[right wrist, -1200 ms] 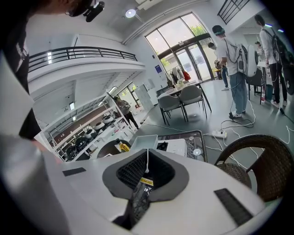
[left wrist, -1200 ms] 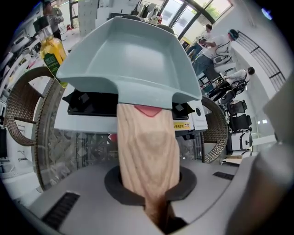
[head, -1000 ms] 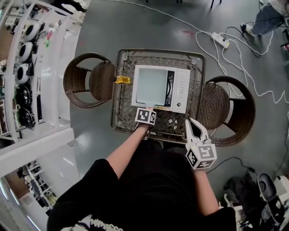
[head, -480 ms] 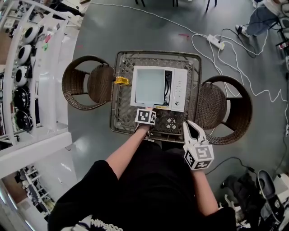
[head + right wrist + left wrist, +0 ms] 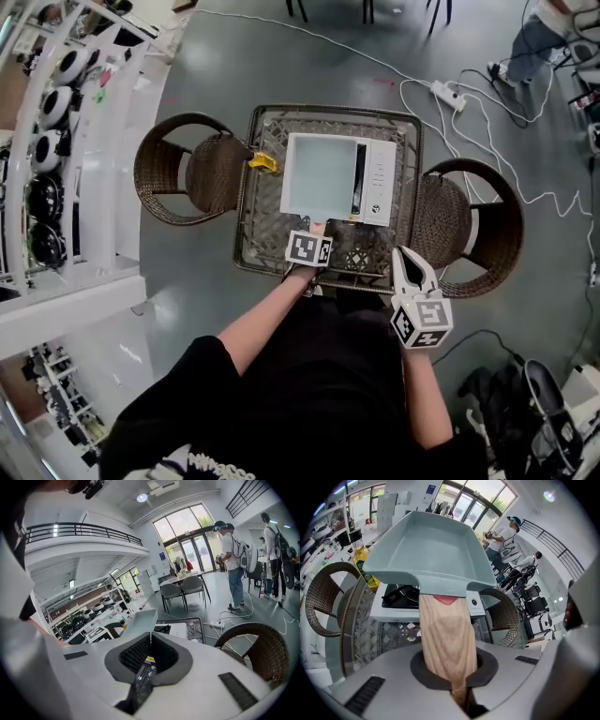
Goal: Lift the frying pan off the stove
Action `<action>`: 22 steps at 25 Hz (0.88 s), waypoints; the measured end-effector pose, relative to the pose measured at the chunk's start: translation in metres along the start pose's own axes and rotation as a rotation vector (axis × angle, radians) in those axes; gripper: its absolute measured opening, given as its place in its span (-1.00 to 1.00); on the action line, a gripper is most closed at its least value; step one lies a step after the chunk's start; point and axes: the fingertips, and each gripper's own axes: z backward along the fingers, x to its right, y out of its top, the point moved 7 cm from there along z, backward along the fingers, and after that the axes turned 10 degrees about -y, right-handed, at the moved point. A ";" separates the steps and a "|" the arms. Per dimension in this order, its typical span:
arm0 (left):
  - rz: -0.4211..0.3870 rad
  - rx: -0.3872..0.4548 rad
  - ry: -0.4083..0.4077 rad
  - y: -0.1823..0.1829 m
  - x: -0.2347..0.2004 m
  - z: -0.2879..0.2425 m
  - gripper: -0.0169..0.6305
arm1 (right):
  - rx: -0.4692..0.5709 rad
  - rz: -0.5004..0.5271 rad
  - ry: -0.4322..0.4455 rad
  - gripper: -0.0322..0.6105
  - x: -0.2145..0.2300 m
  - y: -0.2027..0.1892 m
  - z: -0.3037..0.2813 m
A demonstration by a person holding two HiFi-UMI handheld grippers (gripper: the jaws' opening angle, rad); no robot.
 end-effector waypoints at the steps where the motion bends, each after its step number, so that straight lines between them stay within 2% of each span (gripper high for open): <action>1: -0.007 0.011 -0.006 -0.004 0.004 0.006 -0.88 | 0.003 0.005 0.001 -0.80 -0.004 -0.001 0.004; 8: -0.048 0.088 -0.050 -0.034 0.023 0.063 -0.88 | 0.037 0.058 0.022 -0.81 -0.040 -0.005 0.029; 14: -0.086 0.186 -0.065 -0.064 0.034 0.116 -0.88 | 0.087 0.100 -0.027 -0.81 -0.075 -0.019 0.052; 22: -0.129 0.317 -0.092 -0.100 0.048 0.174 -0.88 | 0.127 0.135 0.018 -0.81 -0.129 -0.032 0.074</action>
